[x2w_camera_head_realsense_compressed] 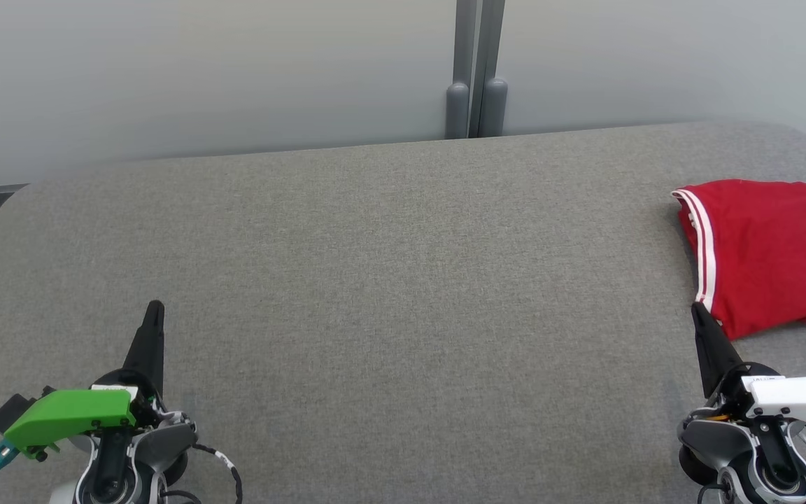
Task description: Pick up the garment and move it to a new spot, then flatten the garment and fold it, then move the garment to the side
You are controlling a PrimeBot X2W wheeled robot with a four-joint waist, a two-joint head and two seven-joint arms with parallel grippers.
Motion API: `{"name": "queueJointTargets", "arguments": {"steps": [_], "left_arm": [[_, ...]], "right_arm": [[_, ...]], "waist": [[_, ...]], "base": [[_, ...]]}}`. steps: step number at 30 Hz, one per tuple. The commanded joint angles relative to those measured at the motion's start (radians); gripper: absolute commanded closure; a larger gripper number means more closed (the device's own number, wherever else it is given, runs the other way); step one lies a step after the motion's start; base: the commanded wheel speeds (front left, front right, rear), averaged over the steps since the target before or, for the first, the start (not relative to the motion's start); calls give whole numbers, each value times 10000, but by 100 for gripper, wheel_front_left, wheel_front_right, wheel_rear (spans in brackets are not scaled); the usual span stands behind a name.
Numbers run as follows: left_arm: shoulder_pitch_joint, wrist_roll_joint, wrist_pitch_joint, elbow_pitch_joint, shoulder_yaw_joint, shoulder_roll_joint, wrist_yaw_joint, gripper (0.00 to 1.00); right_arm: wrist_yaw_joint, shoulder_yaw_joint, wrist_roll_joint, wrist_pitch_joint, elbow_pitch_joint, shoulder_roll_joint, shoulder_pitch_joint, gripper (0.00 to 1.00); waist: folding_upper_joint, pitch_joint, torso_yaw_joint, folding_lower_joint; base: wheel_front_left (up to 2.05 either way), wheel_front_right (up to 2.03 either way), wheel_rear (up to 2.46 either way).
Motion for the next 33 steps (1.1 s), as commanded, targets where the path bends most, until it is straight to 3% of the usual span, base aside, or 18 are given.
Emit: {"name": "queueJointTargets", "arguments": {"steps": [1,33], "left_arm": [[-119,18,-3,-4,36,1,-47,100],[-119,16,-4,-6,34,1,-48,100]], "right_arm": [[4,-10,46,31,-38,-41,-61,100],[4,-11,47,30,-38,-41,-61,100]], "waist": [[0,0,0,0],[0,0,0,0]], "base": [[0,0,0],[0,0,0]]}}
